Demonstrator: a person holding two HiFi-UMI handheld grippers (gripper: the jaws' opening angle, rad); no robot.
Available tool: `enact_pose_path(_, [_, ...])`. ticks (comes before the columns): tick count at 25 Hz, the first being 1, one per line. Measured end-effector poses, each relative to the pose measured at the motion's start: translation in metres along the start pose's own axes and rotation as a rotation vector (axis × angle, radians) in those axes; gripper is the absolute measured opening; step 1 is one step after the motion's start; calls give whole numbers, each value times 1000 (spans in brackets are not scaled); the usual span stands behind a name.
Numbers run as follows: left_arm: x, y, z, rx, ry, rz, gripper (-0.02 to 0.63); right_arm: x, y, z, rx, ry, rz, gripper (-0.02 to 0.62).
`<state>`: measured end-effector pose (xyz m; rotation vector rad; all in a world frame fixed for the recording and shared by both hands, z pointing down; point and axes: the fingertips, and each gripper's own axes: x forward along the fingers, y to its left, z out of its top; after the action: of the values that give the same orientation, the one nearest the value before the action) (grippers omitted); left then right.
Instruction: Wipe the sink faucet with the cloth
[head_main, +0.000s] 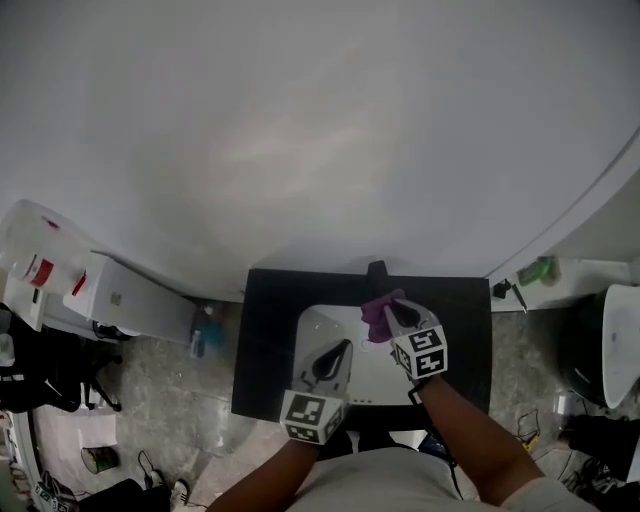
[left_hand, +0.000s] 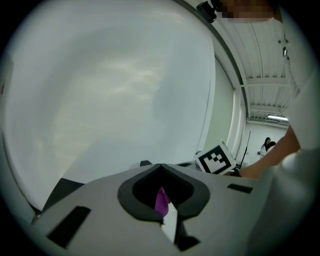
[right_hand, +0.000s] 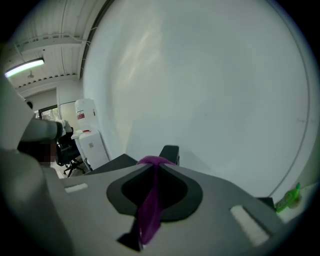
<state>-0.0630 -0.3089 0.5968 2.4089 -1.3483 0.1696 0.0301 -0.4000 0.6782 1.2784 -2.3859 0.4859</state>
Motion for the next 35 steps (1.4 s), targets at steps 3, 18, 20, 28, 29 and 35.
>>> enact_pose_path(3, [3,-2,3,20,3,-20,6,28,-26,44,-9,-54,-42,32])
enact_pose_path(18, [5,14,4,4,29,-42,6,18,-13,-50,38,91,-64,32])
enact_pose_path(20, [4,8,5,18,32,-53,6,44,-24,-40,-18,106,-73,32])
enact_pose_path(28, [-4,8,12,21,34,-51,6,25,-5,-62,-25,110,-77,34])
enact_pose_path(29, [-6,8,12,20,33,-53,6,15,4,-69,-17,115,-70,33])
enact_pose_path(35, [-10,6,10,11,38,-51,6,34,-13,-46,-29,99,-89,34])
